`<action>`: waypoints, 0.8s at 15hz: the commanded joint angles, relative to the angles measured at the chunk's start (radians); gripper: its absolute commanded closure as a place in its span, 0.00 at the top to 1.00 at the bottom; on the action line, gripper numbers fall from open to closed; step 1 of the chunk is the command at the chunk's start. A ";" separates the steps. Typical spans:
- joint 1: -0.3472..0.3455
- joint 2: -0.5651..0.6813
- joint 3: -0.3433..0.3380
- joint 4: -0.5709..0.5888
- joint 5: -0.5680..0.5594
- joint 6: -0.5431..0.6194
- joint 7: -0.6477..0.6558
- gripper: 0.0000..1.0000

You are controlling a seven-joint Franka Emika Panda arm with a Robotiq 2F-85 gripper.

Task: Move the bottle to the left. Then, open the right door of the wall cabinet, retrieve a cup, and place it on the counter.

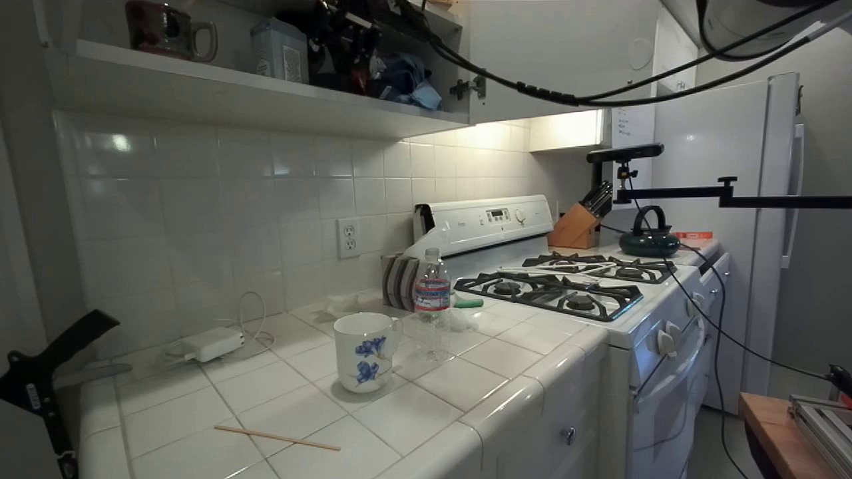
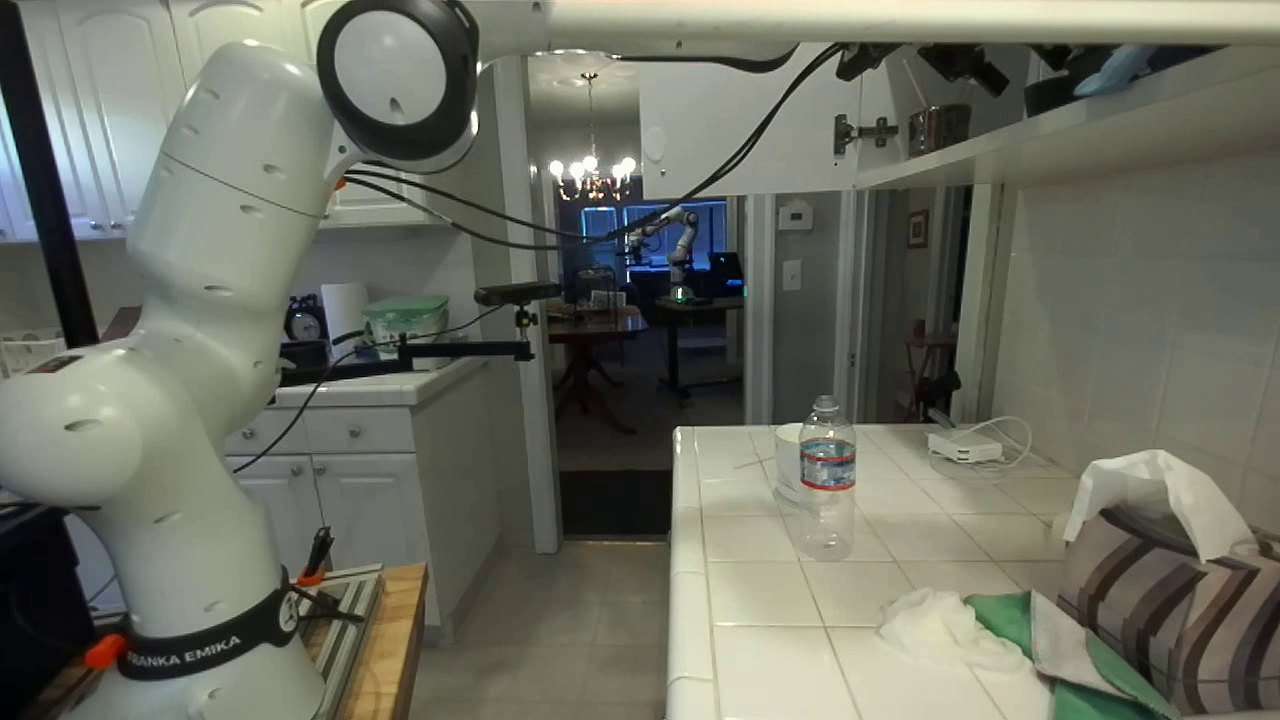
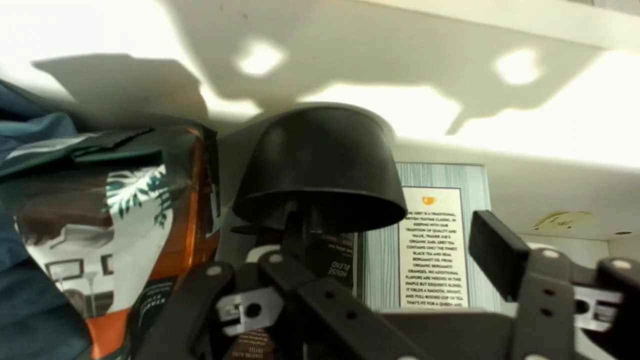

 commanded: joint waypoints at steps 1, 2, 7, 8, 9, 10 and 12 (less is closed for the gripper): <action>-0.011 -0.044 0.007 -0.073 0.027 -0.010 0.035 1.00; -0.013 -0.057 0.006 -0.096 0.028 -0.008 0.050 1.00; -0.018 -0.089 0.008 -0.156 0.024 0.002 0.085 0.57; -0.018 -0.095 0.008 -0.162 0.023 0.002 0.088 0.49; -0.018 -0.100 0.008 -0.171 0.022 0.003 0.092 0.42; -0.018 -0.104 0.008 -0.174 0.022 0.003 0.093 0.34; -0.018 -0.117 0.007 -0.190 0.020 0.001 0.094 0.20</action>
